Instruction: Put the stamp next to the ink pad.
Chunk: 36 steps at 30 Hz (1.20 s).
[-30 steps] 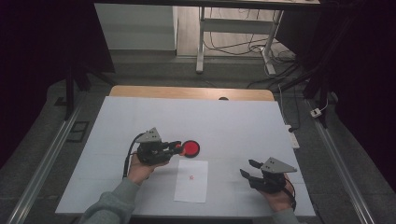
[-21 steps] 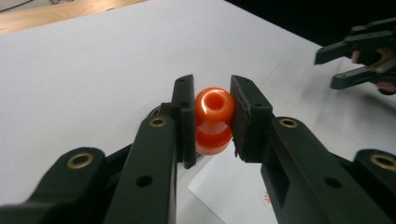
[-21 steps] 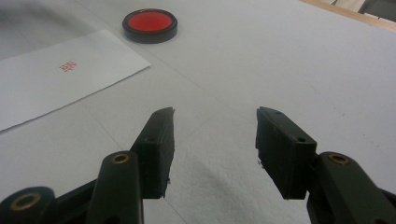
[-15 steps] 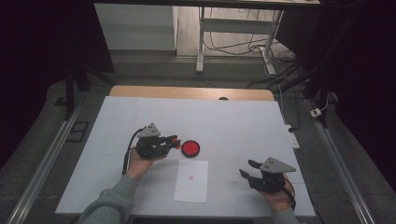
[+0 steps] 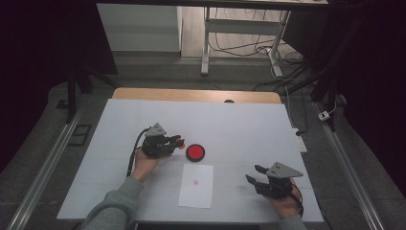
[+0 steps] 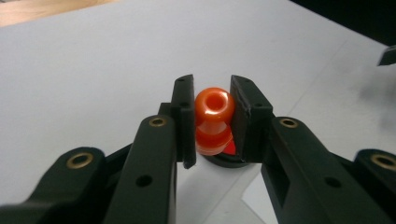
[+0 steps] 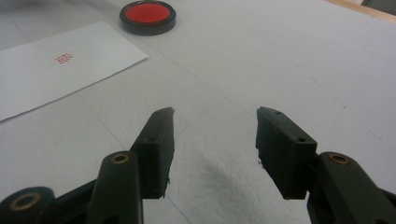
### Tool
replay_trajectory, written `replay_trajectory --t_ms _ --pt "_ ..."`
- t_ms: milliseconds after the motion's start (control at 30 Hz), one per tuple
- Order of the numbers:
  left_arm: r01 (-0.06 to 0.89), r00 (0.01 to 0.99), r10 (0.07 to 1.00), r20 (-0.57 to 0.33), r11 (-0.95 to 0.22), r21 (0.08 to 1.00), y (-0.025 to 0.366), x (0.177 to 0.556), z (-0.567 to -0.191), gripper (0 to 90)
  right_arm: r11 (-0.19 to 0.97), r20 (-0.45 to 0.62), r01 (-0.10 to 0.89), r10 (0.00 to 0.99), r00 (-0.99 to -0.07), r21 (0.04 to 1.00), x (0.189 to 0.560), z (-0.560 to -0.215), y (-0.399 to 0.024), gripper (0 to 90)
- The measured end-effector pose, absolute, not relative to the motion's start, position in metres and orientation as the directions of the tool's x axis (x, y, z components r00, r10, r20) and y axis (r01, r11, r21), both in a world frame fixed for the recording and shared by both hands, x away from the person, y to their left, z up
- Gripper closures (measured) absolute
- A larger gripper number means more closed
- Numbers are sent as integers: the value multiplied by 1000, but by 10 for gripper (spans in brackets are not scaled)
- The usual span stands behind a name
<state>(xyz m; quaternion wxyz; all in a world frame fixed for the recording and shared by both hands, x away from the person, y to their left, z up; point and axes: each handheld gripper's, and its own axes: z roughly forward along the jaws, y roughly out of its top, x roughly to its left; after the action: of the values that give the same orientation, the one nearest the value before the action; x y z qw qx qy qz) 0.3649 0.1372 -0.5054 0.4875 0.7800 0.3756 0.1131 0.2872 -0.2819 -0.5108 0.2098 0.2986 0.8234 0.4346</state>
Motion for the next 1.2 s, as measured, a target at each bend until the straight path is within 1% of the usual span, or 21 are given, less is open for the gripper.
replay_trajectory --t_ms 267,467,767,833,1000,1100,1200 --pt "503 681 710 -181 -274 820 132 377 -520 719 454 -91 317 678 -729 833 285 -512 -284 461" --pt "525 664 735 -136 -329 785 126 383 -533 717 439 -80 320 683 -726 840 283 -512 -287 461" --pt "535 649 752 -117 -342 773 126 386 -537 709 440 -76 320 678 -732 839 284 -513 -287 461" --pt "532 651 752 -107 -351 770 125 385 -537 685 440 -75 322 678 -732 838 283 -514 -287 461" --pt "525 650 751 -112 -338 781 125 384 -534 568 445 -81 321 680 -729 836 283 -512 -287 461" --pt "526 640 757 -131 -308 793 127 382 -529 484 443 -80 322 680 -729 837 282 -512 -288 460" --pt "527 640 752 -156 -283 802 130 378 -523 422 437 -80 319 684 -725 841 283 -512 -289 460"
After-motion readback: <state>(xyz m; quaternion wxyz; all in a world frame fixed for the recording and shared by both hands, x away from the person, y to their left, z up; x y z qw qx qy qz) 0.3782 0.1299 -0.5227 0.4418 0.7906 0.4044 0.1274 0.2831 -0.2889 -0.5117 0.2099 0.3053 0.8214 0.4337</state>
